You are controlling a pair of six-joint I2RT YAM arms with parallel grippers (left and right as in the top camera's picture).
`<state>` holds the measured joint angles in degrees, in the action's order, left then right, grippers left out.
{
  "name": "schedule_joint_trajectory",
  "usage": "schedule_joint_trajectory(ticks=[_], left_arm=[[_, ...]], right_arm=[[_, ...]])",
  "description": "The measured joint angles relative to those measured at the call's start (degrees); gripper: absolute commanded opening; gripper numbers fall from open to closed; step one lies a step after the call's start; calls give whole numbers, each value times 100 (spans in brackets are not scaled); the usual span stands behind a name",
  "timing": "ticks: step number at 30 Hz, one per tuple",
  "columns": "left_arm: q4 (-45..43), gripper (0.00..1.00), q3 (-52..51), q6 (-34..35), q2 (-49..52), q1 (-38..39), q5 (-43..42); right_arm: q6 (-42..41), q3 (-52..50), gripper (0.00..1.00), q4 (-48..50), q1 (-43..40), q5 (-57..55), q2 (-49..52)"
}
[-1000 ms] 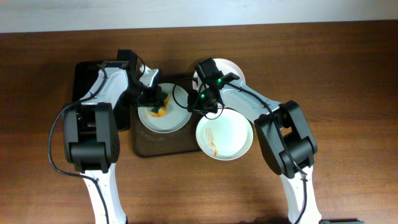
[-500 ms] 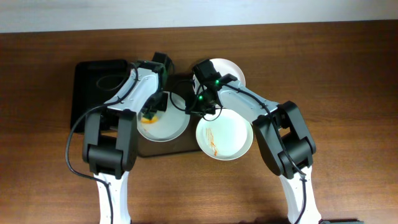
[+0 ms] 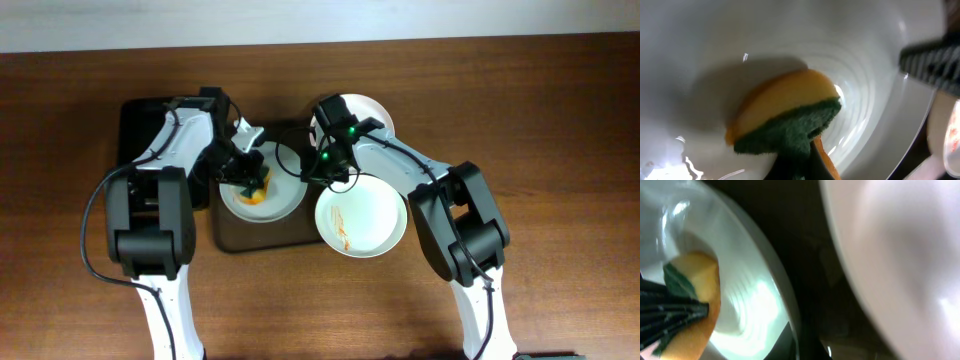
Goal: Clean dirty plates on tray and stack at the side
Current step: 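Scrub the left white plate with the sponge while right gripper holds it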
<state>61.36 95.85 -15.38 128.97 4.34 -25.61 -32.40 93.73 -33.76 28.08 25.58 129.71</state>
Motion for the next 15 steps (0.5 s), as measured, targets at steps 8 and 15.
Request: schedule_joint_trajectory(ticks=[8,15], left_arm=[[-758,0,68,2430,-85,22,1215],[-815,0,103,3300,-138,247,2824]], right_arm=[[-188,0,4,55,-20,-22,0],[-212,2,4,127,17,11,24]])
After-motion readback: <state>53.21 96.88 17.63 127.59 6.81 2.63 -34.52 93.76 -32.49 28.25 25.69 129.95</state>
